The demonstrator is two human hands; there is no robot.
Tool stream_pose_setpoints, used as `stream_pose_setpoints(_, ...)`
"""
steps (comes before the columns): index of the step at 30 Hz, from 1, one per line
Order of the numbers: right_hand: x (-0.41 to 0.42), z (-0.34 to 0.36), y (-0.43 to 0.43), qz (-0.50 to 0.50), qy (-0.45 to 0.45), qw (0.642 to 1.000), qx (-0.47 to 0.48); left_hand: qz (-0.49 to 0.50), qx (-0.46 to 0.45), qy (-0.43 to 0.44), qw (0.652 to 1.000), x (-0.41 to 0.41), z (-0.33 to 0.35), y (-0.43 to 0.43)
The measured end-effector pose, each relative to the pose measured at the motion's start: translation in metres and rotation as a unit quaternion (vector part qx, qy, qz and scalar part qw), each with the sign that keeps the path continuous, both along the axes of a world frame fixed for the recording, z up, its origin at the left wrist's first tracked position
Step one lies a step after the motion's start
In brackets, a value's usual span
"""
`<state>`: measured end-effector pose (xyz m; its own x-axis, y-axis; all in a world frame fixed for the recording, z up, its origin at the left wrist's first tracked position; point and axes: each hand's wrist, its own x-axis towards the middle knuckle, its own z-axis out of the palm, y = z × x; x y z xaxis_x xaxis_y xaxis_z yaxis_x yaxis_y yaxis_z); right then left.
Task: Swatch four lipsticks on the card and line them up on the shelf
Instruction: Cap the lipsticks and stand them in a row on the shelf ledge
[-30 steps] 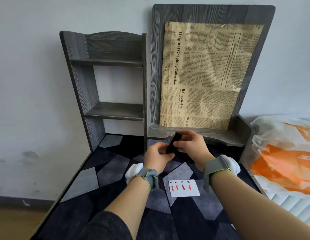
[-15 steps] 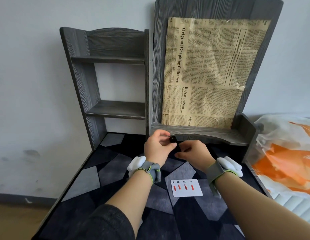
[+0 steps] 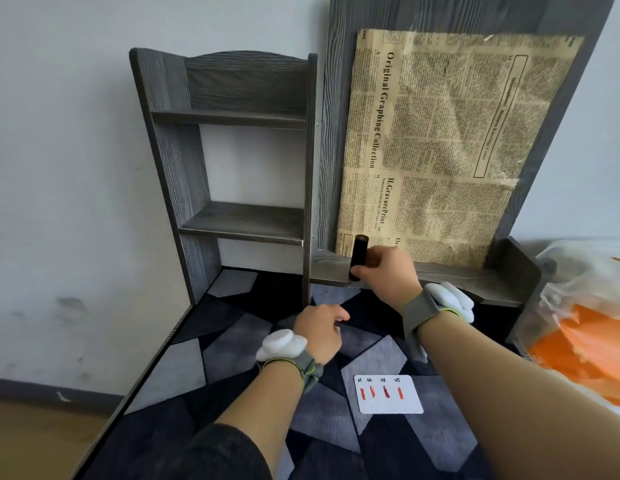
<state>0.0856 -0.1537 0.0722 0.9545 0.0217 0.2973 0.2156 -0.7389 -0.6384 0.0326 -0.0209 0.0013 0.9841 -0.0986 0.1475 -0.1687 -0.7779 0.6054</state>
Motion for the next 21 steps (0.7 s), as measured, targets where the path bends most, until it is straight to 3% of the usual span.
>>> stream_pose_setpoints(2, 0.012, -0.002, 0.008, 0.007, 0.008, 1.0, -0.003, -0.036, 0.104, 0.013, 0.994, 0.004, -0.005, 0.001)
stream_pose_setpoints(4, 0.021, -0.005, 0.014, 0.01, 0.013, 1.0, 0.002, -0.047, 0.144, 0.009, 0.988, 0.009, -0.008, 0.004)
stream_pose_setpoints(13, 0.038, -0.009, 0.026, 0.006, 0.002, 1.0, 0.009, -0.014, 0.15, -0.062, 0.987, 0.022, -0.016, 0.005)
stream_pose_setpoints(21, 0.02, -0.005, 0.007, 0.004, 0.0, 0.998, 0.062, -0.033, 0.157, -0.043, 0.986, 0.016, -0.013, 0.006)
